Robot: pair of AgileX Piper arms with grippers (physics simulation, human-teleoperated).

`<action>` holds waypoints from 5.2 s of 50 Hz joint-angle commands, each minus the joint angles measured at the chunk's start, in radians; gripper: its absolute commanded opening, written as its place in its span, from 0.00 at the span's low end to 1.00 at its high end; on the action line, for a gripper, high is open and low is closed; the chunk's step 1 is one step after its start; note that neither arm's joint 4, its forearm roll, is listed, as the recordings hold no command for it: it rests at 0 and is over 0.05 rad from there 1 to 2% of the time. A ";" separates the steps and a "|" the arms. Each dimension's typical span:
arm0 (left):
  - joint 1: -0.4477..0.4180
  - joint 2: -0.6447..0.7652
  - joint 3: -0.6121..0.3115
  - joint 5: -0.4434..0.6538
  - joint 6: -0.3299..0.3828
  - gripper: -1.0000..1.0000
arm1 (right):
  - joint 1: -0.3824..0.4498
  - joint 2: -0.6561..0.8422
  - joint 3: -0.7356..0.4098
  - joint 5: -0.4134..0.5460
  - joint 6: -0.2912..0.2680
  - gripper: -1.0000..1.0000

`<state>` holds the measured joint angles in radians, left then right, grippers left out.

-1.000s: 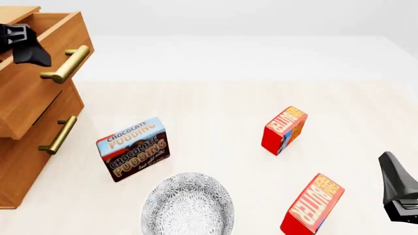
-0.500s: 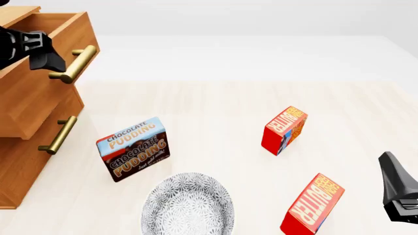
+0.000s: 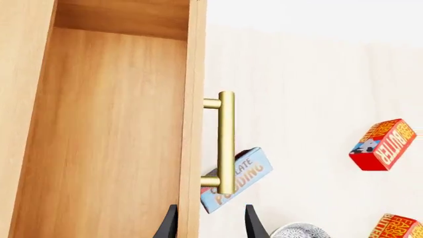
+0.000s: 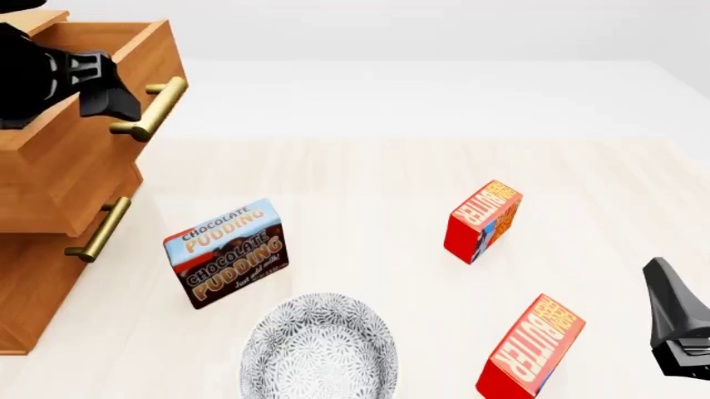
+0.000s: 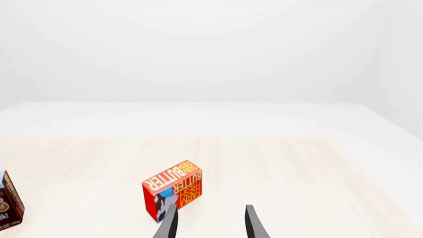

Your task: Put the butter at the front in the top drawer of the cabinet and close it.

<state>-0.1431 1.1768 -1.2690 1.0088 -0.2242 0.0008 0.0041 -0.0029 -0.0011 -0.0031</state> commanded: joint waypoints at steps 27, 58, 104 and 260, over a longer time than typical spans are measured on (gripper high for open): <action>-0.168 0.079 -0.049 -0.018 -0.030 1.00 | 0.000 0.000 0.000 0.000 0.000 1.00; -0.360 0.103 -0.072 -0.055 -0.101 1.00 | 0.000 0.000 0.000 0.000 0.000 1.00; -0.306 0.132 -0.404 0.209 0.137 1.00 | 0.000 -0.001 0.000 0.000 0.001 1.00; -0.706 0.930 -0.577 -0.385 0.040 1.00 | 0.000 0.000 0.000 0.000 0.001 1.00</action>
<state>-0.8403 2.0615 -1.8423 0.6439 -0.1734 0.0008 0.0041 -0.0029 -0.0011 -0.0031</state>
